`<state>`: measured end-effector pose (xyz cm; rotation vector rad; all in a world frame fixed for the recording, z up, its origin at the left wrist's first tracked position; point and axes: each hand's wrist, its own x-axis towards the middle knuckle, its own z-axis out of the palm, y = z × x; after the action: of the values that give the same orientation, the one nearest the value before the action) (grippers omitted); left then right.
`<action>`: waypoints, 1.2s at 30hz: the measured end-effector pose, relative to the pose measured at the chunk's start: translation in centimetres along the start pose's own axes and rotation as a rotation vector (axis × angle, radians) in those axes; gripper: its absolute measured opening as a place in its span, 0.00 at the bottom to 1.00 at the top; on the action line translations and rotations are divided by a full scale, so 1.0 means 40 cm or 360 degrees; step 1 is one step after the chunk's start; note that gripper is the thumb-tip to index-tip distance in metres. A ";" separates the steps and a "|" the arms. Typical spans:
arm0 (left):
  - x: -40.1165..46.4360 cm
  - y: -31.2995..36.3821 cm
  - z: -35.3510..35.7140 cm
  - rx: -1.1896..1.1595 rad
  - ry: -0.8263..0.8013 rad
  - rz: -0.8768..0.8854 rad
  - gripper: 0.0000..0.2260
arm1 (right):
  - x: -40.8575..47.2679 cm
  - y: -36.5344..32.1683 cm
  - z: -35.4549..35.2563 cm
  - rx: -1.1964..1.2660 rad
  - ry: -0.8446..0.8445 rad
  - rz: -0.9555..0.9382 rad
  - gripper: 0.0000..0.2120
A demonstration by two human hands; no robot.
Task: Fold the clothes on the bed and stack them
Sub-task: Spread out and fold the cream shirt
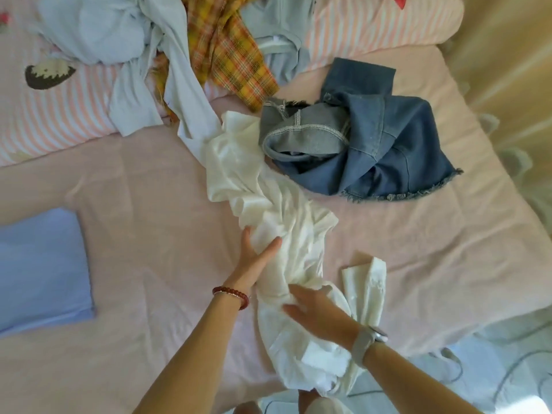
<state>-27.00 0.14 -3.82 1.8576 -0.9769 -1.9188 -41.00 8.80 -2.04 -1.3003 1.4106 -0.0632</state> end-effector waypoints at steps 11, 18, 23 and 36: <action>-0.183 -0.098 -0.184 -0.0330 0.0867 -0.0109 0.13 | 0.000 0.087 0.015 0.0017 0.0444 0.0249 0.37; -0.259 -0.320 -0.350 0.0702 0.1273 -0.0457 0.33 | 0.054 0.014 0.188 -0.0322 -0.0242 0.0167 0.05; -0.250 -0.408 -0.284 0.2068 0.0407 0.0516 0.32 | -0.015 0.006 0.191 -0.0143 0.0165 0.0060 0.09; -0.234 0.046 -0.368 0.0895 0.0632 0.0862 0.07 | -0.028 -0.281 -0.203 -0.0045 0.1238 -0.0184 0.11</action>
<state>-12.15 0.93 5.44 1.8589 -1.7632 -0.9755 -40.00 0.38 8.99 -1.4493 1.9784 -0.6903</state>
